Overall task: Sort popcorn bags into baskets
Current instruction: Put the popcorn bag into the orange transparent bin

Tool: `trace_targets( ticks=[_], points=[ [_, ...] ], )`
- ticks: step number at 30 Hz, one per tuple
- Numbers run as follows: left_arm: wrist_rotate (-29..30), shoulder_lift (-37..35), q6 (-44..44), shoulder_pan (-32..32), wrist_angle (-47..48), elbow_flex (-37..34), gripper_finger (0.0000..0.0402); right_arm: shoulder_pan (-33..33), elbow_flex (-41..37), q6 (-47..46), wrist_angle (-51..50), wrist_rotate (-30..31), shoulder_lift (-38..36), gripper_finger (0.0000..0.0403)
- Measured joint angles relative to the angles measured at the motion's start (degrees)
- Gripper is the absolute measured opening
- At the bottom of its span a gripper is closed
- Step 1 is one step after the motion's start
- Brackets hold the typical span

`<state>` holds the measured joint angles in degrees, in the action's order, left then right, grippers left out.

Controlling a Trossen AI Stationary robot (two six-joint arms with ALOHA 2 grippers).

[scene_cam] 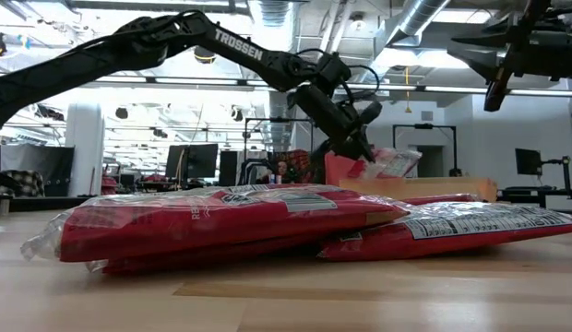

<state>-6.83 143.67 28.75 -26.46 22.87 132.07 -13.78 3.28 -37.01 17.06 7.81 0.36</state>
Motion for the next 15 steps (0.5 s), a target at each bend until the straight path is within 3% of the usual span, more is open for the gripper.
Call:
trace_targets(
  ticks=[5, 15],
  points=[
    [2.31, 0.09, -1.15, 0.11, -0.83, 0.02, 0.0036, 0.0, 0.01, 0.0, 0.0, 0.04, 0.0, 0.0118],
    [0.72, -0.02, -1.51, 0.13, -2.63, 0.04, 0.0167, 0.0, 0.01, 0.17, -0.62, 0.02, 0.0, 0.0118]
  ],
)
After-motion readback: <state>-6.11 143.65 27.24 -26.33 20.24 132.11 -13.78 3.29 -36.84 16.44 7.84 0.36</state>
